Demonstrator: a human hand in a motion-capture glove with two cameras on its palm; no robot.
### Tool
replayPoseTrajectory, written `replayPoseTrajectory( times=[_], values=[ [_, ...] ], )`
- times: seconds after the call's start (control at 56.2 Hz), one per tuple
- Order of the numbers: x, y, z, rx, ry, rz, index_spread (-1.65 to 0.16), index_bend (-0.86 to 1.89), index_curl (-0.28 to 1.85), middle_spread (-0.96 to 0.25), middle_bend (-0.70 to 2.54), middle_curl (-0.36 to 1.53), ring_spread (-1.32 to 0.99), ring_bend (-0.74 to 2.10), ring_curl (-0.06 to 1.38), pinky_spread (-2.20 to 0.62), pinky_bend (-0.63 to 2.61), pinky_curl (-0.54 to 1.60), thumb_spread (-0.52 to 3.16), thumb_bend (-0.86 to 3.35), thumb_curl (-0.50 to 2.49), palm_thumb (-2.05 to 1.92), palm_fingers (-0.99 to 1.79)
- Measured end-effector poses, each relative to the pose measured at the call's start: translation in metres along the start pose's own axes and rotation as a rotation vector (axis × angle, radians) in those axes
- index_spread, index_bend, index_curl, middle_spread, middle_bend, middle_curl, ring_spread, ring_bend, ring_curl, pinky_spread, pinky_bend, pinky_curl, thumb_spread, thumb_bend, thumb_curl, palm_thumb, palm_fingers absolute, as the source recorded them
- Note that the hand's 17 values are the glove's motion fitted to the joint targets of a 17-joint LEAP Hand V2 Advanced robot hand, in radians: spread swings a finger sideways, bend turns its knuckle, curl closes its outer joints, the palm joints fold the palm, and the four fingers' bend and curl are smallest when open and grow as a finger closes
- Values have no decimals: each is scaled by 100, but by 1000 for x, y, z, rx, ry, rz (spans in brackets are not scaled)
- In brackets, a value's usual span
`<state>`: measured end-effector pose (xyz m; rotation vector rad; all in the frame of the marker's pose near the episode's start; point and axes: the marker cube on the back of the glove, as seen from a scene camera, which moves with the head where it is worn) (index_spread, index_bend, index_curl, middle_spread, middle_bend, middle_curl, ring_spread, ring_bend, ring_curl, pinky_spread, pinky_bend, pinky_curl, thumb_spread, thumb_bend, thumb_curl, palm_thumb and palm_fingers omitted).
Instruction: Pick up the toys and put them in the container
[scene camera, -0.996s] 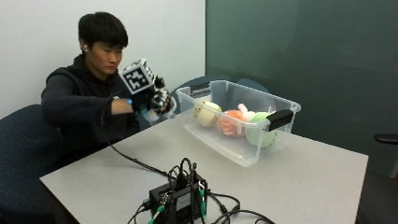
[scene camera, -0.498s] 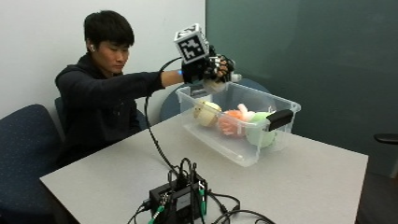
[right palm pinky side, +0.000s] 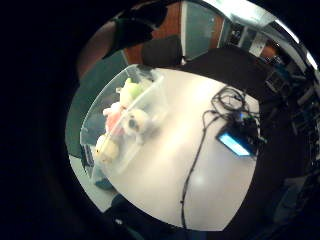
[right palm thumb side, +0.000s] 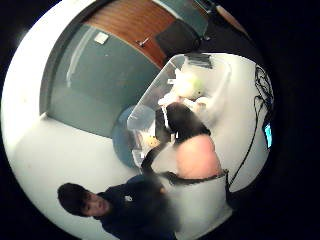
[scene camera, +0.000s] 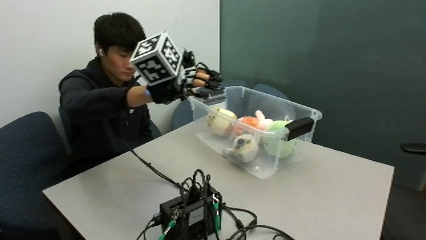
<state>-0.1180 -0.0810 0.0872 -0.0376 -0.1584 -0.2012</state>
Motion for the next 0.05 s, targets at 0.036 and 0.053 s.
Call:
replayPoseTrajectory(
  times=[0.036,0.053],
  values=[
    [7,9,-5,13,-8,-2,-24,28,41,-3,34,46,-13,42,21,-1,60,32,140,0,36,10,3],
    [10,12,-7,19,-10,-4,-24,27,41,-3,34,46,-13,42,21,0,60,32,140,0,36,10,4]
  ],
)
